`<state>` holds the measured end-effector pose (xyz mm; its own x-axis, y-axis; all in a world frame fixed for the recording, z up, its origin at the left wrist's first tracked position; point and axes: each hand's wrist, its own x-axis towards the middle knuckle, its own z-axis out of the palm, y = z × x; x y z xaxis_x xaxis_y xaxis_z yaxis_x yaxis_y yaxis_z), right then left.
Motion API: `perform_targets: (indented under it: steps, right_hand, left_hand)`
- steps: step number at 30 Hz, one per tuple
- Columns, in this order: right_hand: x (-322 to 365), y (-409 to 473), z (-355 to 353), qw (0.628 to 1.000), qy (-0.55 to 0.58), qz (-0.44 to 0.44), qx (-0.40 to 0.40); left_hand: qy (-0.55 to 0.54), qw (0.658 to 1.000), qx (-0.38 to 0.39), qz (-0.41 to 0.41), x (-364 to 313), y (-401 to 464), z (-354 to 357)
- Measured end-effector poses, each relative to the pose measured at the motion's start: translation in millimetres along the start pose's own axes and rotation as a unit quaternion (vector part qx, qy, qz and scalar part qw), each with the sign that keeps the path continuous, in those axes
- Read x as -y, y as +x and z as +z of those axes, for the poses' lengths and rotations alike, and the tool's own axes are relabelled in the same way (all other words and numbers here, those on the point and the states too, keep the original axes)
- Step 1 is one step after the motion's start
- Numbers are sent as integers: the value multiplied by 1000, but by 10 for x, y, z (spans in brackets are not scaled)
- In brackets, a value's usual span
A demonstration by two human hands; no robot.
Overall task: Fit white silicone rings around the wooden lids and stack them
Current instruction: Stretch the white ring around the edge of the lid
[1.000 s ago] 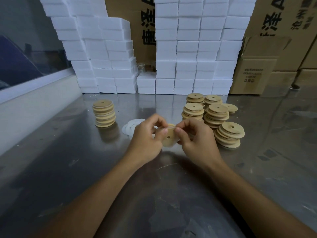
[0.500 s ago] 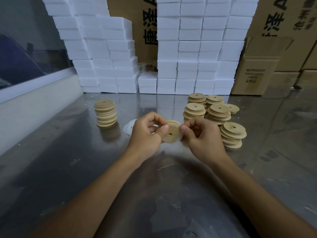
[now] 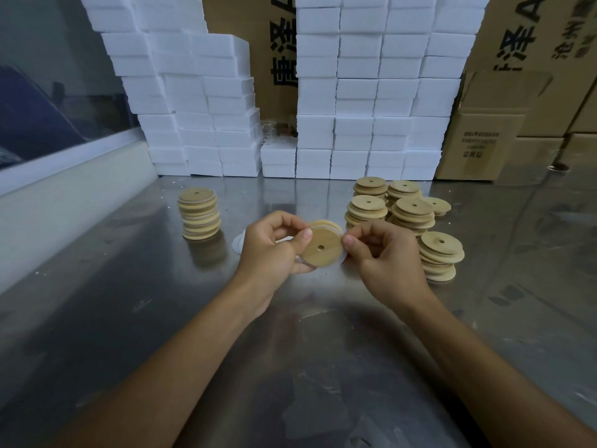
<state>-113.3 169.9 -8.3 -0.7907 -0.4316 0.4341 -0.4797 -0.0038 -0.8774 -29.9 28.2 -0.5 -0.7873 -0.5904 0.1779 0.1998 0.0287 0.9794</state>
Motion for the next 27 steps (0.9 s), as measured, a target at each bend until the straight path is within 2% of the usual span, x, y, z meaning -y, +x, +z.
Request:
perform_targets:
  steps: [7,14,19,22,27]
  right_hand:
    - [17,-12,29,998,50,18,21]
    - [30,-4,13,997,68,20,-7]
    - [5,-49,82,994,75,62,47]
    - [-13,-63,107,996,63,49,34]
    - [2,-39,56,995,88,31,-22]
  left_hand:
    - [-58,997,-17,-41,-18,7,-6]
    - [-116,990,5,-79,-11,15,22]
    - [-151,984,-23,-88,-12,64,-22]
    - [-131,989,-13,-73,-4,75,-39]
    - [-12,998,29,-50,9,66,-90]
